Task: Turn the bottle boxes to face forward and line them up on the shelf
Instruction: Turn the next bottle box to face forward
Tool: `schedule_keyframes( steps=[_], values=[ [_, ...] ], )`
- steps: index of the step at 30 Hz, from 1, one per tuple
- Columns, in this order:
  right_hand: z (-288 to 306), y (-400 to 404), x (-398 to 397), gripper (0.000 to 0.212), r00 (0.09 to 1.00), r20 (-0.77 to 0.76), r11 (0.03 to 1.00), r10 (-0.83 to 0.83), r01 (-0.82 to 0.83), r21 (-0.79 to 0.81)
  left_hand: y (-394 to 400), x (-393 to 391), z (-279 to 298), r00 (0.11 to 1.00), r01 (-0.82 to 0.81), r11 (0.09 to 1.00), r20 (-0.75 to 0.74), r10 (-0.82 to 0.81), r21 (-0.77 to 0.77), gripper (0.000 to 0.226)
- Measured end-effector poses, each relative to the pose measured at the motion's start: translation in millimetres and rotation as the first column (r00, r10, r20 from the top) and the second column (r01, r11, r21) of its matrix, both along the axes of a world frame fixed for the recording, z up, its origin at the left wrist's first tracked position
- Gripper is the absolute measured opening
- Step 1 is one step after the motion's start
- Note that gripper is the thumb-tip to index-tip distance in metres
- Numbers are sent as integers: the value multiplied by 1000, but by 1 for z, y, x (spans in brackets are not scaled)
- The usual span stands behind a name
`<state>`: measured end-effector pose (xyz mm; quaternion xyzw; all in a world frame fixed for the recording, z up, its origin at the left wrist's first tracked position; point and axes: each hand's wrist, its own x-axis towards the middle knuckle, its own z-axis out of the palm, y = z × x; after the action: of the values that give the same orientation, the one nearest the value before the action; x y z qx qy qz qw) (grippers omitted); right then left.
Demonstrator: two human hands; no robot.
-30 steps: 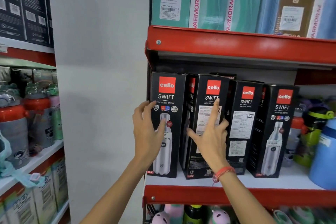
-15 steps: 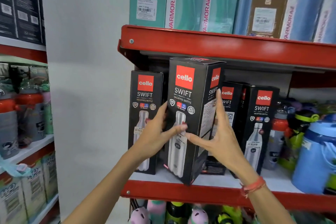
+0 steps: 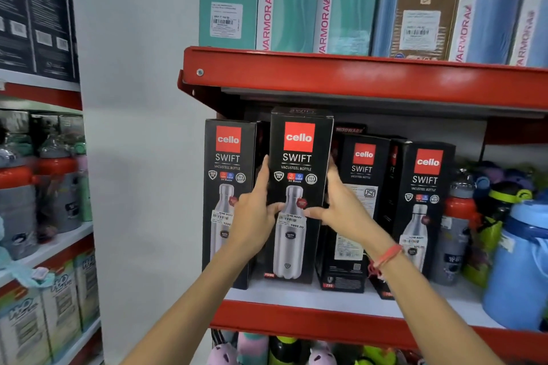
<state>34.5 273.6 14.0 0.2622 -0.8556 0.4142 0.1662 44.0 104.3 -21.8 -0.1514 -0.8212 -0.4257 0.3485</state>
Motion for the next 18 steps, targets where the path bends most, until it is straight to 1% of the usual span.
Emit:
schedule_keyframes(
  steps=[3,6,10,12,13,14,15,16,17,18],
  values=[
    [-6,-4,-11,116,1000,14,999,-27,27,-34,2,-10,-1,998,-44,999,33,45,-27,93],
    [-12,-6,-20,115,998,15,998,-57,57,9,3,-15,-7,996,-42,999,83,42,-5,91],
    [-22,-6,-27,110,990,-14,990,-138,138,7,11,-18,-13,979,-156,986,126,163,-61,87],
    [-23,-4,-25,98,981,-44,982,-190,189,-21,15,-19,-13,970,-189,979,142,198,-78,87],
    [-24,-2,-22,86,973,-72,974,-221,217,-58,16,-20,-13,967,-199,976,145,210,-86,86],
    [-23,1,-18,73,955,-131,961,-268,255,-104,16,-20,-14,964,-211,973,142,223,-99,86],
    [-23,3,-15,59,913,-227,938,-340,311,-153,17,-19,-14,961,-230,966,130,244,-116,83],
    [-23,7,-12,48,841,-328,902,-430,385,-195,16,-19,-15,956,-261,956,102,275,-133,79],
    [-24,11,-11,43,756,-401,856,-517,465,-226,16,-18,-15,946,-311,939,49,320,-144,72],
    [-26,13,-12,46,684,-428,803,-591,548,-234,16,-16,-14,928,-372,916,-27,373,-152,63]
  ],
)
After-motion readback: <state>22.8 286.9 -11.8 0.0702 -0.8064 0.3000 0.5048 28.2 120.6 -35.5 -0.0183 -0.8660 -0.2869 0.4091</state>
